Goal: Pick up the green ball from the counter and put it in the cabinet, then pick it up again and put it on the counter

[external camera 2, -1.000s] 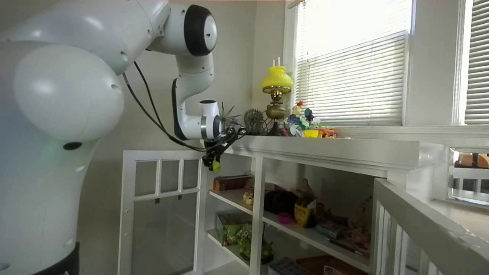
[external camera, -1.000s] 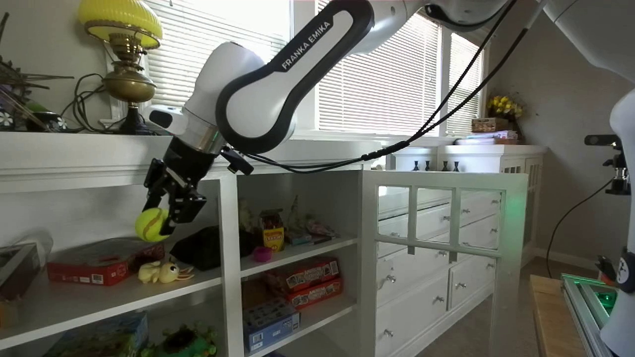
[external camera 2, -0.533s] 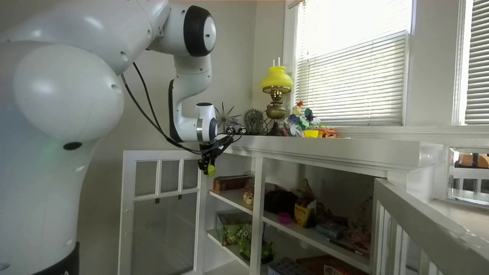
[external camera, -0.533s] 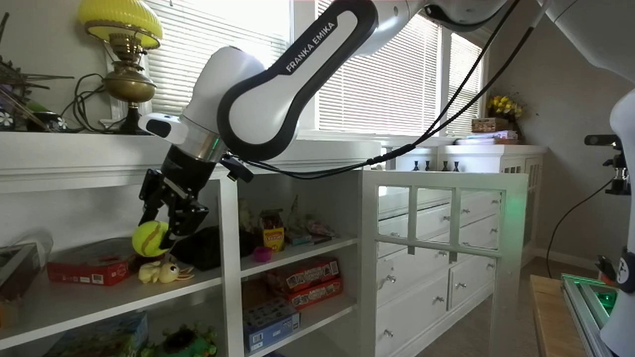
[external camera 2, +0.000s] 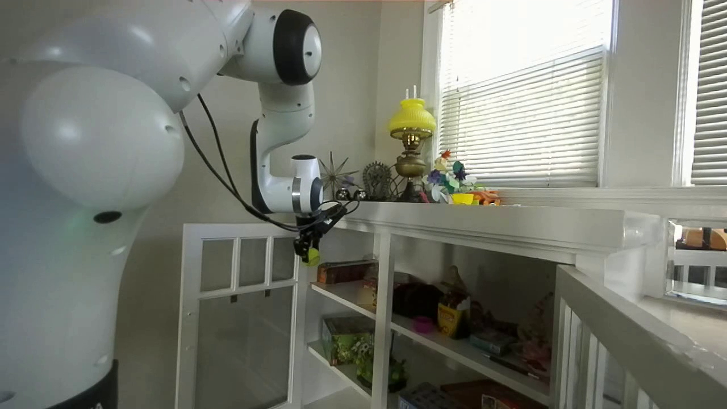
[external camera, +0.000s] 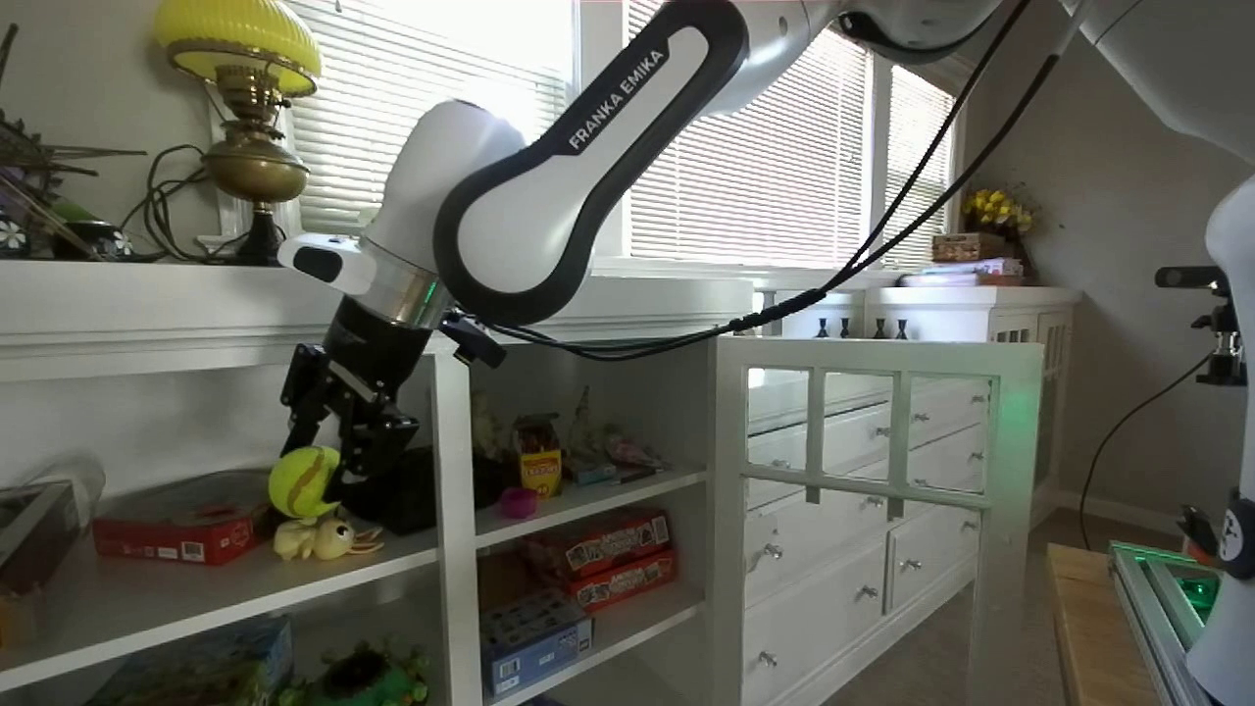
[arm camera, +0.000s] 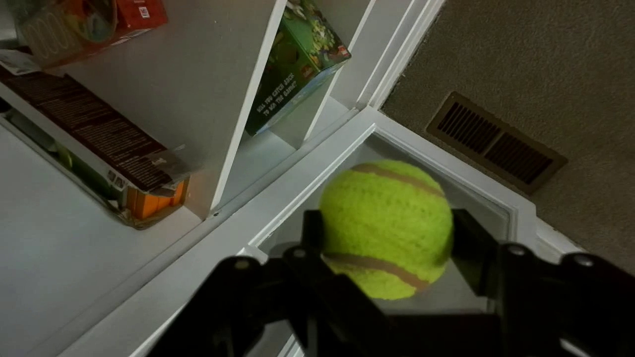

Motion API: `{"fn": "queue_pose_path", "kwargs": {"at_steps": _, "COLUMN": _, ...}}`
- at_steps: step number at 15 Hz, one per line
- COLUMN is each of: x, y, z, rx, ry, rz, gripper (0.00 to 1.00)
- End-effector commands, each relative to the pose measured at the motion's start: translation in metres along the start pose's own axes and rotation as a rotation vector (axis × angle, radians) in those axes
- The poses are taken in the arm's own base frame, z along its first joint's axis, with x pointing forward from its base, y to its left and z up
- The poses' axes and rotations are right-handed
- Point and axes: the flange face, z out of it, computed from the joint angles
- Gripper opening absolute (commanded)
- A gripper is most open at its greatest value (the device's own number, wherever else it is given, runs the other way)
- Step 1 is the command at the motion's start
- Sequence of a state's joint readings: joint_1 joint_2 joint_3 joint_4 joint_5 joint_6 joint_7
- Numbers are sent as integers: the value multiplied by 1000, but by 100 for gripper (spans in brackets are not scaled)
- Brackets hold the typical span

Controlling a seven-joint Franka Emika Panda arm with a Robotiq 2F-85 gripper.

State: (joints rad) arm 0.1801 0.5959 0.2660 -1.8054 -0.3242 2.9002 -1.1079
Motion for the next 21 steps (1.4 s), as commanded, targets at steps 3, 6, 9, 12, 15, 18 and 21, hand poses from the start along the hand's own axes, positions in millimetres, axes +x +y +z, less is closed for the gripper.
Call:
{"fn": "queue_pose_path", "kwargs": {"at_steps": 3, "x": 1, "y": 0, "z": 1, "rx": 0, "ry": -1, "rz": 1, "gripper": 65}}
{"fn": "queue_pose_path", "kwargs": {"at_steps": 6, "x": 1, "y": 0, "z": 1, "rx": 0, "ry": -1, "rz": 1, "gripper": 65}}
{"fn": "queue_pose_path", "kwargs": {"at_steps": 9, "x": 1, "y": 0, "z": 1, "rx": 0, "ry": -1, "rz": 1, "gripper": 65}}
{"fn": "queue_pose_path", "kwargs": {"at_steps": 12, "x": 1, "y": 0, "z": 1, "rx": 0, "ry": -1, "rz": 1, "gripper": 65}}
{"fn": "queue_pose_path", "kwargs": {"at_steps": 15, "x": 1, "y": 0, "z": 4, "rx": -10, "ry": 15, "rz": 24, "gripper": 40}}
{"fn": "queue_pose_path", "kwargs": {"at_steps": 18, "x": -1, "y": -2, "z": 27, "rx": -83, "ry": 36, "rz": 96, "gripper": 40}}
{"fn": "queue_pose_path", "kwargs": {"at_steps": 21, "x": -4, "y": -11, "z": 57, "rx": -113, "ry": 64, "rz": 175, "gripper": 40}}
